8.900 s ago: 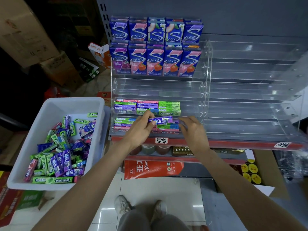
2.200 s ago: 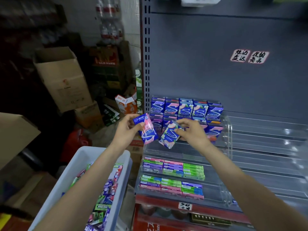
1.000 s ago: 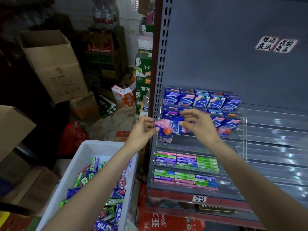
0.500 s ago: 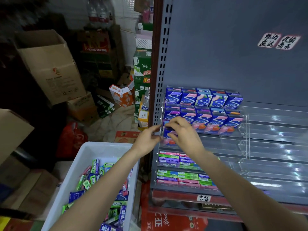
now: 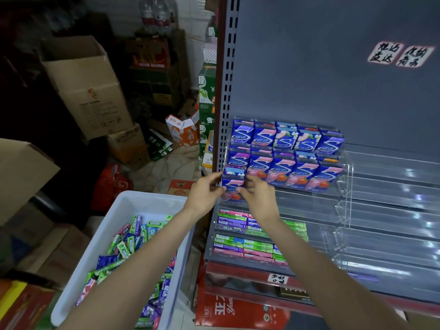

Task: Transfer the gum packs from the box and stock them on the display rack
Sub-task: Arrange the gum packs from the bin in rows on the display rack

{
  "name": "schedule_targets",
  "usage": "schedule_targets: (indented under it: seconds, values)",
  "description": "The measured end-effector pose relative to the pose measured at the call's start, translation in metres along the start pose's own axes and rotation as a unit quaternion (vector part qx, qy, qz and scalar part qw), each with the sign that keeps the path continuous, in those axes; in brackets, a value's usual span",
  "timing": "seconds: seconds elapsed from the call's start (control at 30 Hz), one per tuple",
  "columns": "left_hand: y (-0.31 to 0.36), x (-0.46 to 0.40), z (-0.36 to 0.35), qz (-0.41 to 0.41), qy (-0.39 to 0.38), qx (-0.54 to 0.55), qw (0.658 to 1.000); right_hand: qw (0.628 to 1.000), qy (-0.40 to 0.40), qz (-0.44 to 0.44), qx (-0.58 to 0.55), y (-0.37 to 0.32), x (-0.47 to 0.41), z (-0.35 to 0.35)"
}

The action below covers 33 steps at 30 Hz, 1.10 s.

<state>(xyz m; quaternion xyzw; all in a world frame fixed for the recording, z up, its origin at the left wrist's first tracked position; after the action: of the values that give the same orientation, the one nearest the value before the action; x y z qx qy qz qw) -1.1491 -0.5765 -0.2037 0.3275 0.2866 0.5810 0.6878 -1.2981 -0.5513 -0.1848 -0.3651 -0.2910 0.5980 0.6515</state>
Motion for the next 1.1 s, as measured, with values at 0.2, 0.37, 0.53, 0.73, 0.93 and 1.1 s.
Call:
schedule_targets:
  seconds: [0.2,0.37,0.53,0.73,0.93,1.1]
  values:
    - [0.011,0.010,0.000,0.024,0.031,-0.006,0.999,0.999,0.033,0.031,0.011,0.006,0.004,0.007]
    - [-0.003,0.039,0.023,-0.003,0.049,-0.027,0.998,0.994,0.031,0.109,-0.001,-0.019,0.027,-0.001]
    - [-0.072,0.075,0.065,0.036,0.069,-0.088,0.993,0.987,-0.101,0.125,0.000,-0.037,0.037,-0.075]
    - [-0.184,0.095,0.113,0.113,0.038,-0.133,0.984,0.974,-0.225,0.035,0.007,-0.030,0.058,-0.196]
    - [-0.272,0.102,0.115,0.118,-0.176,-0.221,0.952,0.947,-0.291,-0.085,0.106,0.009,0.070,-0.288]
    - [-0.312,0.110,0.101,0.073,-0.297,-0.331,0.893,0.895,-0.374,-0.121,0.208,0.037,0.086,-0.313]
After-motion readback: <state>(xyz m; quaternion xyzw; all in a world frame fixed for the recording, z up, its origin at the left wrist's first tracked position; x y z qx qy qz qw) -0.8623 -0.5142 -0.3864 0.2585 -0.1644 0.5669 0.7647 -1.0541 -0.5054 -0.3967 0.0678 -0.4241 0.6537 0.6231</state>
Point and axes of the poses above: each hand's wrist, its own x-axis away from the middle knuckle, its own z-axis out of the back of the hand, y = z × x, the point moved 3 cm from there along -x, towards the middle knuckle, and after that the axes turned 6 degrees about -x, right-handed, at the moved point
